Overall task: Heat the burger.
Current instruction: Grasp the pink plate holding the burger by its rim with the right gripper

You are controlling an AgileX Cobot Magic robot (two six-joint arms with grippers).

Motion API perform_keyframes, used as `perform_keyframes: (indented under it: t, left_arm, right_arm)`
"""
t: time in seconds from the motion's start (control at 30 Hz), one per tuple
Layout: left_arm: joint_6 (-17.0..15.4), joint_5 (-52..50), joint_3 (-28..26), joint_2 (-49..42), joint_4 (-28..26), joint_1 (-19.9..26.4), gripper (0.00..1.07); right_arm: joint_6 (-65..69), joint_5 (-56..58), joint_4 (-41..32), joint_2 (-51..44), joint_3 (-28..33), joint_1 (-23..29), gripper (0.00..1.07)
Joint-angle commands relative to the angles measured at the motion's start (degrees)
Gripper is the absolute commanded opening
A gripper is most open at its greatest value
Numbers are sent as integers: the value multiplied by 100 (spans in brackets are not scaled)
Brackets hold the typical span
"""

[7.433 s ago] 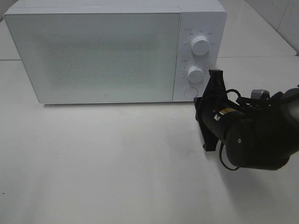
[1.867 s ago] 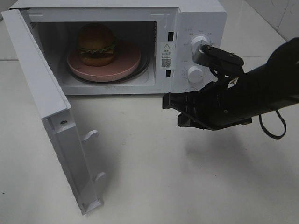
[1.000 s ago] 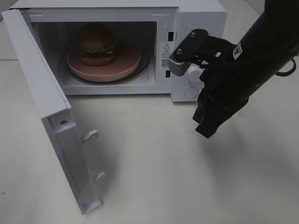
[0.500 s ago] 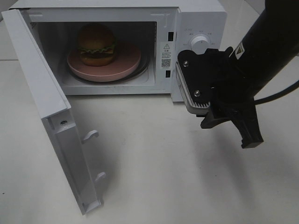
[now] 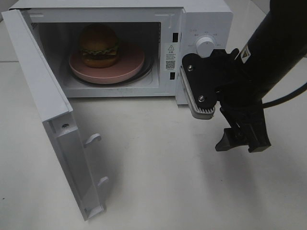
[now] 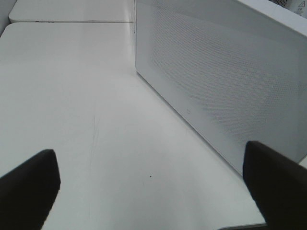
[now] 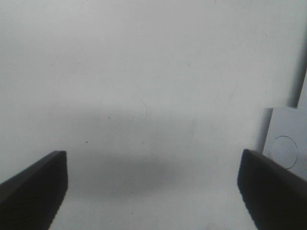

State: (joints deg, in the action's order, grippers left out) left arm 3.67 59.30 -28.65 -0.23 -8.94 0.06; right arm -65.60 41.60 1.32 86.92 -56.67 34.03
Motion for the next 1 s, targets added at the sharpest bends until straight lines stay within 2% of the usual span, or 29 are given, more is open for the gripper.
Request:
perform_keyframes:
  t: [0.03, 0.27, 0.47, 1.0]
  left_arm:
    - [-11, -52, 23, -132, -6, 0, 98]
    - [-11, -52, 23, -132, -6, 0, 98]
    - [-11, -52, 23, -132, -6, 0, 98]
    - [-11, -52, 23, -132, -6, 0, 98]
  right_arm:
    - [138, 74, 292, -69, -29, 189, 97]
    - [138, -384, 768, -69, -29, 350, 95]
    - [138, -550, 768, 80, -143, 350, 93]
    - [138, -871, 865, 1215, -1306, 493, 89]
